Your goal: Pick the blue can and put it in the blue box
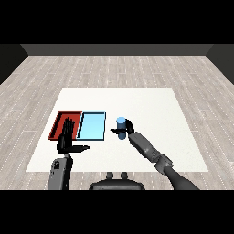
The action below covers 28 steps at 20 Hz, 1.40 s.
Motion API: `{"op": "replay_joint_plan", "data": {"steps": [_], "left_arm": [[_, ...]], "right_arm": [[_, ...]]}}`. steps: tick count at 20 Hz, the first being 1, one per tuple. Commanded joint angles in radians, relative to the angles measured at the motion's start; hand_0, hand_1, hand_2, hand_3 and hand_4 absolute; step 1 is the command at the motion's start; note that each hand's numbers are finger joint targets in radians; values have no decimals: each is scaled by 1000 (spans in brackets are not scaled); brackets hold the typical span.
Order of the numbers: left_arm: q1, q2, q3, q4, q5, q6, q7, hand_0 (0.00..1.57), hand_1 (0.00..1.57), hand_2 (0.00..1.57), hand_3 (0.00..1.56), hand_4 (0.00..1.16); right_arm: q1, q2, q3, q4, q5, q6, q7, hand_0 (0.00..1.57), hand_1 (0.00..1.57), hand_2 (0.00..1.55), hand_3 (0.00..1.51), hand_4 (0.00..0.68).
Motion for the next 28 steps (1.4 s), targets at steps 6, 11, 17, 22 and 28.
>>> {"op": "replay_joint_plan", "data": {"steps": [6, 11, 17, 22, 28], "left_arm": [[-21, 5, -18, 20, -18, -9, 2, 0, 0, 0, 0, 0], [-3, -15, -90, -24, -45, -7, 55, 0, 0, 0, 0, 0], [-84, -44, -175, 8, -107, 34, 118, 0, 0, 0, 0, 0], [-186, -44, -323, 111, -111, 202, 116, 0, 0, 0, 0, 0], [-219, -44, -318, 120, -69, 209, 153, 0, 0, 0, 0, 0]], "right_arm": [[-30, -68, -22, -178, 82, 18, 20, 1493, 1493, 1464, 1398, 562], [92, -119, 0, -430, 169, -70, 60, 1531, 1531, 1477, 1407, 571], [181, -322, -5, -760, 217, -82, 159, 1514, 1514, 1477, 1413, 587], [292, -406, -28, -983, 264, -110, 204, 1501, 1501, 1469, 1395, 590], [225, -285, -122, -936, 404, -60, 315, 1501, 1501, 1469, 1395, 590]]}}
